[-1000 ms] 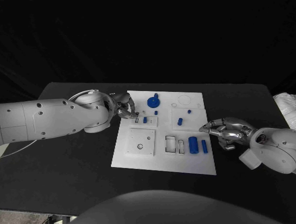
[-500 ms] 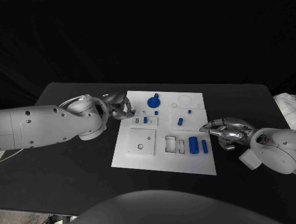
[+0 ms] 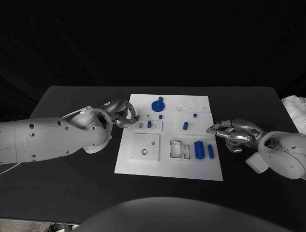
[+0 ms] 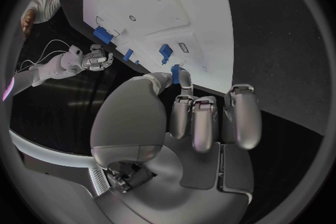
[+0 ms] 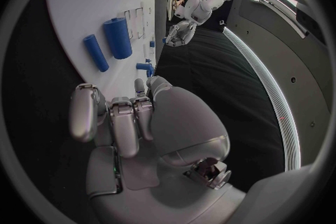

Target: Assemble the parts on the task board

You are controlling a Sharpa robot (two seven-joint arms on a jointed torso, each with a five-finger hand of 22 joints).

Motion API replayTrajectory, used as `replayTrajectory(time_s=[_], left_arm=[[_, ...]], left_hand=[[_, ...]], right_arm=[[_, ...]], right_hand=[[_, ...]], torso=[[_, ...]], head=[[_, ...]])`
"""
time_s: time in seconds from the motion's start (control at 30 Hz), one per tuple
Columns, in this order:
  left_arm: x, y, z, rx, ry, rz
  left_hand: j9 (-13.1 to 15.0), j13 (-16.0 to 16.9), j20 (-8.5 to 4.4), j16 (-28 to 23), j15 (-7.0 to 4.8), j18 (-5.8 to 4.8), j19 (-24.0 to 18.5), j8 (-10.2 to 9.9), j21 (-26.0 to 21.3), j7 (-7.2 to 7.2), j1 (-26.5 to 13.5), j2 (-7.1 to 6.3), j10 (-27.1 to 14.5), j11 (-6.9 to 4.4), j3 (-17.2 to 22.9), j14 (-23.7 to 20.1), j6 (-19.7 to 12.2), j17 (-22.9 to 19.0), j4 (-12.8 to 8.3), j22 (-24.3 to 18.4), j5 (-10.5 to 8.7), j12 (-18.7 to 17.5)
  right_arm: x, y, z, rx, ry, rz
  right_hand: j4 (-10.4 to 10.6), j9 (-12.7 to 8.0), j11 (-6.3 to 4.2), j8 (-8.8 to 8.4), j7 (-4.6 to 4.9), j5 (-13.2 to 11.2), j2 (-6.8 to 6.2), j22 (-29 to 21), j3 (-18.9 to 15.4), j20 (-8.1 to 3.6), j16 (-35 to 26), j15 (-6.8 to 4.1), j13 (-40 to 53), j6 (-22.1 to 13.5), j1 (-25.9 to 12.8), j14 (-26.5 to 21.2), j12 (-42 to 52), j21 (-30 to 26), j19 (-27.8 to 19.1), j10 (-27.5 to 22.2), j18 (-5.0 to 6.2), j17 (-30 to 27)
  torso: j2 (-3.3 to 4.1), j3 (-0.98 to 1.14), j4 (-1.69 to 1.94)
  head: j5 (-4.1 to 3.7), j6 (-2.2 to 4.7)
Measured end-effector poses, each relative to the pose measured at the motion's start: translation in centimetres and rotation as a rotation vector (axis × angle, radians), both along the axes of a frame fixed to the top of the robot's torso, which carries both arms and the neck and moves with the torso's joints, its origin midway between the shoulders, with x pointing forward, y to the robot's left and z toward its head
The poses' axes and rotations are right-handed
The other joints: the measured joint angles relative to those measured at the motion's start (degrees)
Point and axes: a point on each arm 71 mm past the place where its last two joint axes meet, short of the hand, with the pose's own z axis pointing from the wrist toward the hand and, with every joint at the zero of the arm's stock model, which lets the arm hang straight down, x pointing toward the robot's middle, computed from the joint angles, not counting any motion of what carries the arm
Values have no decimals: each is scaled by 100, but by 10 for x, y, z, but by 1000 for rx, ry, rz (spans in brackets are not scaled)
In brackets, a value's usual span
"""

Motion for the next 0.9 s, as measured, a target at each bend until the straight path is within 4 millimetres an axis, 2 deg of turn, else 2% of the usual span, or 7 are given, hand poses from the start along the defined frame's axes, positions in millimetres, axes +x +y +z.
replayTrajectory(time_s=[0.13,0.9], left_arm=[[2,-2,-2,-7,8,11],[3,-5,-12,-19,120,81]], left_hand=[[0,0,0,0,0,0,0,20,0,1,-61,-61,0,0,134,0,0,0,-42,0,-16,0],[-9,-1,0,0,0,0,0,46,0,24,-123,-120,0,0,211,0,26,4,-57,0,-43,0]], right_arm=[[0,0,1,5,-10,-3],[1,4,1,10,-18,-2]], right_hand=[[0,0,0,0,0,0,0,0,0,0,0,0,-1,0,0,0,0,0,0,0,0,0],[0,-2,0,0,0,0,-7,-1,0,21,0,10,-11,0,-7,9,-11,-26,-20,1,0,-1]], torso=[[5,0,-3],[3,-7,-4]], head=[[-11,0],[-41,0]])
